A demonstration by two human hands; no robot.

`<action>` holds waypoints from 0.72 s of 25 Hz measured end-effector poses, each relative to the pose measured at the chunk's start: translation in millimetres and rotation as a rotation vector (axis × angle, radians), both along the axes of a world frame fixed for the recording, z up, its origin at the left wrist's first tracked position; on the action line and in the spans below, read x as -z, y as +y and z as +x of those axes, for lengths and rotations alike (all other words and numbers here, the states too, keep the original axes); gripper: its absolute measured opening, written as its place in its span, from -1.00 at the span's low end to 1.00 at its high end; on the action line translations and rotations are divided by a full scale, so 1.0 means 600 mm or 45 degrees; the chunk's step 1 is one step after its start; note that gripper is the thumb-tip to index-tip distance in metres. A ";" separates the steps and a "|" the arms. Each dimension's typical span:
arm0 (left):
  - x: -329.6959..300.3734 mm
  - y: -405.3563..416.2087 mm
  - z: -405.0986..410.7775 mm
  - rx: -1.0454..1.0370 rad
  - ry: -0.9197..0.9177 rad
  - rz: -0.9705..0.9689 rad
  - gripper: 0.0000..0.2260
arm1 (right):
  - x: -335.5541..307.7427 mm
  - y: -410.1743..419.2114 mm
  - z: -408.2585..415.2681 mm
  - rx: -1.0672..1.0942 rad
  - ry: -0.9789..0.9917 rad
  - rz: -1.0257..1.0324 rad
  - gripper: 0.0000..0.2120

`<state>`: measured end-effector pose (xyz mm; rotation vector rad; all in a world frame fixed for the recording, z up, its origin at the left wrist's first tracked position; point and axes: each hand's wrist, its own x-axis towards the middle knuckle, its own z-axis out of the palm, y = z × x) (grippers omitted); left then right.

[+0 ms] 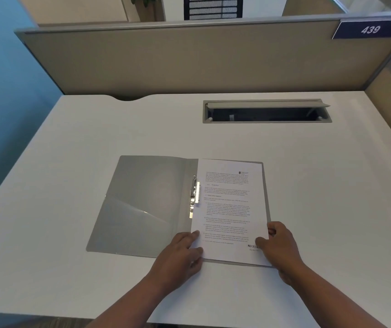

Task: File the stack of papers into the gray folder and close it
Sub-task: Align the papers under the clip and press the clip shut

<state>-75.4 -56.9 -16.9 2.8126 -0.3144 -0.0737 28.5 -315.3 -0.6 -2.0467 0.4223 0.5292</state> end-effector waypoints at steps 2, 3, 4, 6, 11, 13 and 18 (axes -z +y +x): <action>-0.004 0.000 -0.001 0.027 -0.032 0.018 -0.89 | 0.000 0.000 0.000 0.000 -0.017 0.008 -0.70; -0.004 0.000 -0.001 0.027 -0.046 0.015 -0.86 | 0.000 -0.001 0.001 -0.006 -0.025 0.013 -0.71; -0.003 0.000 -0.001 0.023 -0.061 -0.002 -0.81 | -0.001 -0.001 0.001 -0.017 -0.028 0.013 -0.71; 0.000 0.003 -0.002 0.025 -0.087 -0.043 -0.78 | 0.000 0.000 0.002 -0.023 -0.037 0.006 -0.70; 0.004 0.012 -0.001 0.059 -0.074 -0.034 -0.89 | -0.002 0.001 0.004 0.010 -0.041 0.017 -0.70; 0.005 0.013 -0.001 0.066 -0.073 -0.012 -0.90 | -0.004 0.002 0.003 -0.007 -0.035 0.030 -0.69; 0.005 0.011 -0.002 0.055 -0.095 -0.037 -0.91 | -0.006 0.002 0.002 -0.020 -0.063 0.012 -0.67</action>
